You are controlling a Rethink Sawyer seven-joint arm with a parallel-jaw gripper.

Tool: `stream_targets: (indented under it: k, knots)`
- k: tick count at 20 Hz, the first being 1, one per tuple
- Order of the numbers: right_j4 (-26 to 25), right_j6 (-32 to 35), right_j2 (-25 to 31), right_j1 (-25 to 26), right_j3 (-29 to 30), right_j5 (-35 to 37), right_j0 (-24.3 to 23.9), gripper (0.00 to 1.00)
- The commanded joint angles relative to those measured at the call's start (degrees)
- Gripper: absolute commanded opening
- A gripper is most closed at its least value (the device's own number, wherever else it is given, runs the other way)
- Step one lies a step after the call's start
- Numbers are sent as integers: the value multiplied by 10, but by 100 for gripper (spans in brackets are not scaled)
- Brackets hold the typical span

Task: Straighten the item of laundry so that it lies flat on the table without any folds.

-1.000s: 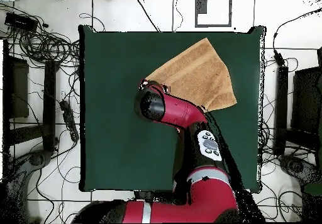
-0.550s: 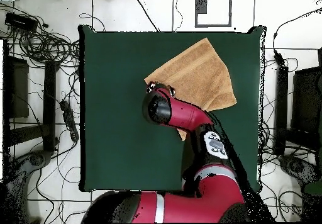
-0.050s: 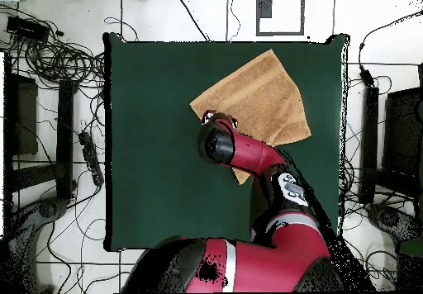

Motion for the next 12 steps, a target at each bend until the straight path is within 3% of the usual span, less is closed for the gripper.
stream_targets:
  k: [1, 12]
  knots:
    - [-25, 67, 86, 78, -20, -21, -7, 100]
    - [-48, 47, 109, 93, -50, 6, -23, 100]
